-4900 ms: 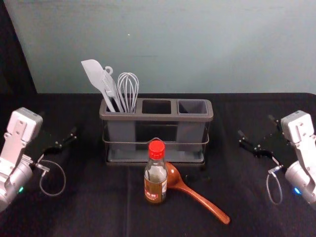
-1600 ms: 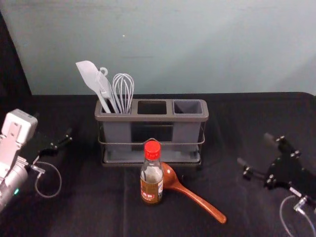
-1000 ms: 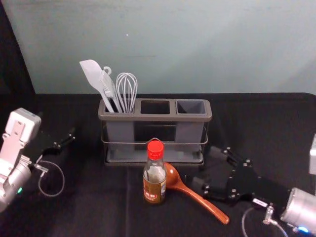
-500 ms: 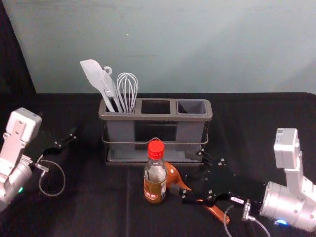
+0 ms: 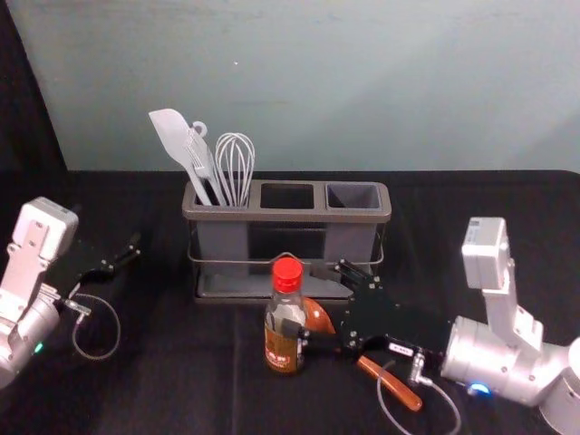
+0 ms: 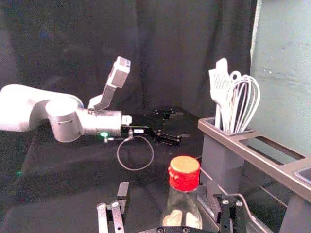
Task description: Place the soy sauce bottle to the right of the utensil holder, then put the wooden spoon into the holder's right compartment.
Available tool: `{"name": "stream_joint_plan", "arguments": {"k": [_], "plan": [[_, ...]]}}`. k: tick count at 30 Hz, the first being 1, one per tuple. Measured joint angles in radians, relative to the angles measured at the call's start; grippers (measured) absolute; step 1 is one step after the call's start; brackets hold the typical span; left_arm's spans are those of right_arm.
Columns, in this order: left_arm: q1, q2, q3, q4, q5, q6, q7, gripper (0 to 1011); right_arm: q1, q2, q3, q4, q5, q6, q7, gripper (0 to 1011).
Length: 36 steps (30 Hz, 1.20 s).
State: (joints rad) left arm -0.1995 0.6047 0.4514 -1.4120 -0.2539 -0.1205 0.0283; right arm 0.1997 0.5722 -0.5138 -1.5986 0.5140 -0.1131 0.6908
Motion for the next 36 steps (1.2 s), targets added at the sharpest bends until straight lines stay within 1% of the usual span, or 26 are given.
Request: {"name": "stream_joint_plan", "arguments": {"k": [1,4,8,14,20,29,32,33,36], "plan": [[0.000,0.000,0.000,0.000,0.000,0.000,0.000,1011,0.000,0.000,0.000,0.000,0.000,0.000,0.000,1002],[0.000,0.000,0.000,0.000,0.000,0.000,0.000,1011,0.028,-0.015,-0.015,0.021,-0.012,0.005,0.002,1002],[0.000,0.000,0.000,0.000,0.000,0.000,0.000,1011,0.051,-0.029,-0.028,0.035,-0.026,0.006,0.004,1002],[0.000,0.000,0.000,0.000,0.000,0.000,0.000,1011,0.075,-0.045,-0.039,0.050,-0.045,0.005,0.000,1002],[0.000,0.000,0.000,0.000,0.000,0.000,0.000,1011,0.089,-0.059,-0.044,0.066,-0.057,-0.009,-0.004,1002],[0.000,0.000,0.000,0.000,0.000,0.000,0.000,1011,0.087,-0.057,-0.043,0.063,-0.056,-0.008,-0.005,1002],[0.000,0.000,0.000,0.000,0.000,0.000,0.000,1011,0.086,-0.056,-0.042,0.063,-0.055,-0.008,-0.005,968],[0.000,0.000,0.000,0.000,0.000,0.000,0.000,1012,0.086,-0.056,-0.042,0.062,-0.055,-0.007,-0.005,930],[0.000,0.000,0.000,0.000,0.000,0.000,0.000,1012,0.086,-0.056,-0.042,0.062,-0.054,-0.007,-0.005,887]]}}
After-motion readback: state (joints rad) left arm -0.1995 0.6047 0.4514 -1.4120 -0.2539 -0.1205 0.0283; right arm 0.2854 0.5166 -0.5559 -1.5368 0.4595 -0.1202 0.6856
